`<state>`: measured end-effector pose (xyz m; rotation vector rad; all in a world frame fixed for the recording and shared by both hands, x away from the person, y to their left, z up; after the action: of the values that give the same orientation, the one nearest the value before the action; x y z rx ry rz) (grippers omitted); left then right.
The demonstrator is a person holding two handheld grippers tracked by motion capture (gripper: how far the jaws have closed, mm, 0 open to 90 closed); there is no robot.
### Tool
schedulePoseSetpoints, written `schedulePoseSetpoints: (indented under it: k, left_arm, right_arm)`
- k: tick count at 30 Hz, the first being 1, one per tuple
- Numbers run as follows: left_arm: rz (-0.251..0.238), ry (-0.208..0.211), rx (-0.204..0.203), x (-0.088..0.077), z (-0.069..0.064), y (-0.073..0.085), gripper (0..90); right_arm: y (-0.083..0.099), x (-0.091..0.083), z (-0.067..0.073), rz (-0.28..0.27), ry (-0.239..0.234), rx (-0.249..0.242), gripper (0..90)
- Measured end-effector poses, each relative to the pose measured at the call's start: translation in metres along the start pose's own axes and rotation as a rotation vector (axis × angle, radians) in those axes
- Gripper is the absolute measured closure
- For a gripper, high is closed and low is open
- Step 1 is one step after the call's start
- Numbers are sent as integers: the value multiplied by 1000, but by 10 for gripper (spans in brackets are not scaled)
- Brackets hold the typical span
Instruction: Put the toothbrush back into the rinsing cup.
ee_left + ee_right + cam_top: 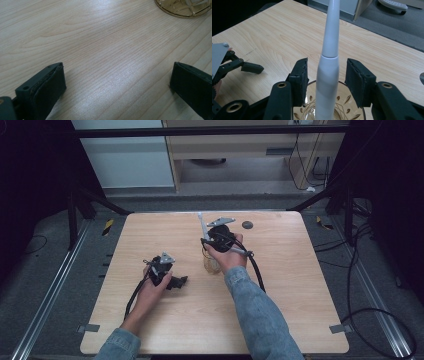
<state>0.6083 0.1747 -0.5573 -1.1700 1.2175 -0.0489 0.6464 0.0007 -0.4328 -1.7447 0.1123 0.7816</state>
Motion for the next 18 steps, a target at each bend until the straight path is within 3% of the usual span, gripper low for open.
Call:
schedulePoseSetpoints:
  k: [18]
  left_arm:
    - [0,-1,1,0,0,0,0]
  right_arm:
    - [5,-14,2,-3,-1,-10,387]
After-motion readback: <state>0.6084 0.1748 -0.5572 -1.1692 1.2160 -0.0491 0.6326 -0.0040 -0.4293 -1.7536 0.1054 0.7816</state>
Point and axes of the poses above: each handheld gripper's, and its own axes: x roughly forward along the jaws, y roughly out of its underside, z roughly to its left, the point moved 7 cm from there along x, roughly forward along the jaws, and after that the axes turned 11 degrees about y, right-handed, at the moved point
